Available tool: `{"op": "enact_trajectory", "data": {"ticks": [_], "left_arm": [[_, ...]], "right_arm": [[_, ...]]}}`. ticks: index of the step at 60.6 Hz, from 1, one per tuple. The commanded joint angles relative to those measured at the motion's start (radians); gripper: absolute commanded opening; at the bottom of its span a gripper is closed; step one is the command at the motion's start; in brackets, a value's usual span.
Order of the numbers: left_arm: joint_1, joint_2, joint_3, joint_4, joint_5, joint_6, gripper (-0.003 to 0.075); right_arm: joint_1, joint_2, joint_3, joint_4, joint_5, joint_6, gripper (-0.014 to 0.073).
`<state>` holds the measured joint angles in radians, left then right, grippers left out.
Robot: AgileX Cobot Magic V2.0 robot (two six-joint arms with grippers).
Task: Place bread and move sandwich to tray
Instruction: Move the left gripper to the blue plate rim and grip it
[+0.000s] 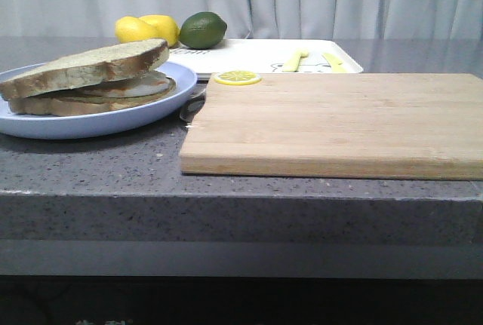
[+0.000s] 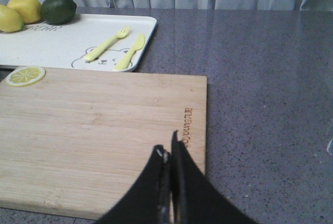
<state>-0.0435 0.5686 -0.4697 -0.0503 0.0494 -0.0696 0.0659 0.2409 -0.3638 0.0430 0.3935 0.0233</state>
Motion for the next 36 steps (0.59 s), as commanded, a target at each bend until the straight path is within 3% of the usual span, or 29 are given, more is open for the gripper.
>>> {"op": "enact_trajectory", "data": {"ticks": [1,18,36], "left_arm": [[0.000,0.007,-0.029,-0.001,-0.085,-0.002,0.0692],[0.000,0.028,-0.046,-0.012,-0.085,-0.002,0.0692],[-0.002,0.416,-0.357,-0.012,0.288,-0.002,0.0692]], "right_arm": [[0.001,0.006,-0.022,0.007,-0.101,0.000,-0.0064],[0.001,0.006,-0.022,0.007,-0.101,0.000,-0.0064],[0.001,0.006,-0.014,0.017,-0.099,0.000,-0.0064]]}}
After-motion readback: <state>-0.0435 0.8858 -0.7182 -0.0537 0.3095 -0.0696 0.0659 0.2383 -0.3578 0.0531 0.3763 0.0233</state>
